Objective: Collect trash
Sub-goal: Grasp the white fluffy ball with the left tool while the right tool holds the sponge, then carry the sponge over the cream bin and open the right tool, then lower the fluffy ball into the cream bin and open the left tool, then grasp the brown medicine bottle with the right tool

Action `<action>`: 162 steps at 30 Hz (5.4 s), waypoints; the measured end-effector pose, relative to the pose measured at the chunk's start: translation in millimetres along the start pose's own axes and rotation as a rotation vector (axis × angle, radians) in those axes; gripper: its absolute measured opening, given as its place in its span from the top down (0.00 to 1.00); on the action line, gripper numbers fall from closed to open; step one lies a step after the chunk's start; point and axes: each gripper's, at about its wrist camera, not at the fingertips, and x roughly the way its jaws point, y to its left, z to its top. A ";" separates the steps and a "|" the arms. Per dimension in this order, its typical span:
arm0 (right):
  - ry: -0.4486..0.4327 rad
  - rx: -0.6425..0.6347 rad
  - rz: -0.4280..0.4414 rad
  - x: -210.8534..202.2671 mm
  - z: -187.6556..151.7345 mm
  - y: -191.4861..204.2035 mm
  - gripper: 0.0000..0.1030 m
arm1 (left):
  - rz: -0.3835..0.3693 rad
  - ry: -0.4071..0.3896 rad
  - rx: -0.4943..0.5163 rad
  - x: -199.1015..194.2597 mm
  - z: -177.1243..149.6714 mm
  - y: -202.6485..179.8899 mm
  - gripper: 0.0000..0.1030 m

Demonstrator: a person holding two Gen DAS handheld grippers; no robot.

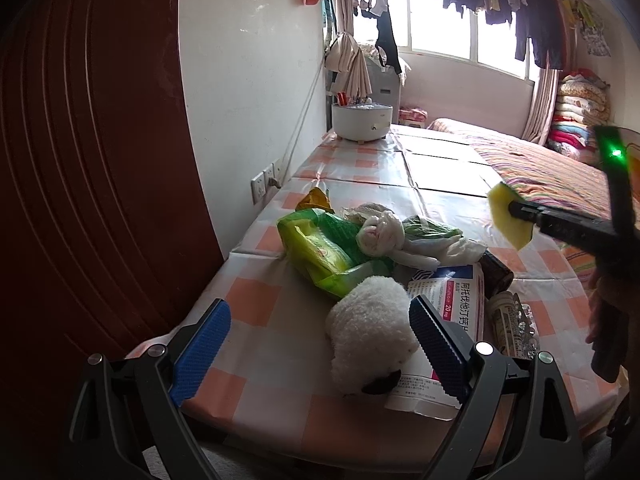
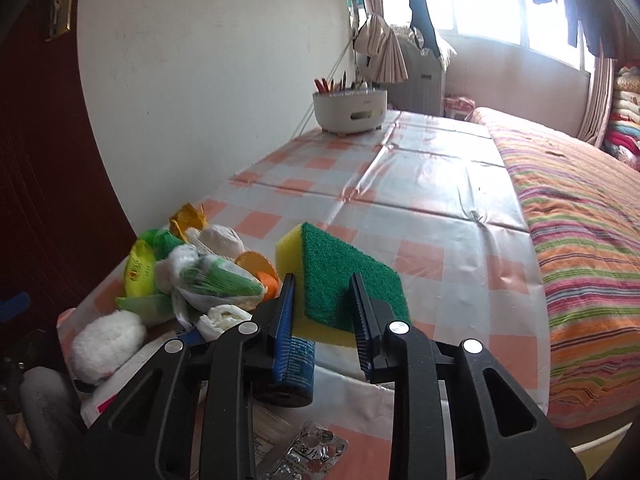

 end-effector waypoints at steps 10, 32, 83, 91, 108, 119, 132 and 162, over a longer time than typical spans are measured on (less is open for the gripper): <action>-0.082 0.008 0.031 -39.1 -5.1 7.3 0.75 | -0.074 0.098 0.016 36.7 2.9 -12.8 0.14; -0.163 0.049 -0.004 -79.5 -16.7 -18.1 0.75 | -0.099 0.143 0.015 74.6 5.3 -19.7 0.60; -0.143 0.440 -0.414 -186.2 -122.4 -198.3 0.72 | -0.843 0.080 0.386 -5.2 33.6 -287.1 0.58; -0.122 0.498 -0.419 -190.9 -136.2 -208.6 0.69 | -0.858 0.097 0.399 -5.3 29.5 -304.8 0.58; -0.222 0.593 -0.439 -219.7 -147.0 -221.2 0.41 | -0.863 0.144 0.438 0.9 15.8 -331.3 0.57; -0.392 0.645 -0.487 -255.9 -147.4 -226.1 0.40 | -0.862 0.184 0.490 0.7 6.2 -360.7 0.55; -0.467 0.672 -0.517 -270.1 -151.1 -229.2 0.40 | -0.845 0.145 0.579 -13.9 -0.7 -373.3 0.26; -0.053 0.224 -0.004 -47.5 -27.0 -46.4 0.37 | -0.402 -0.040 0.178 42.3 129.0 -67.7 0.26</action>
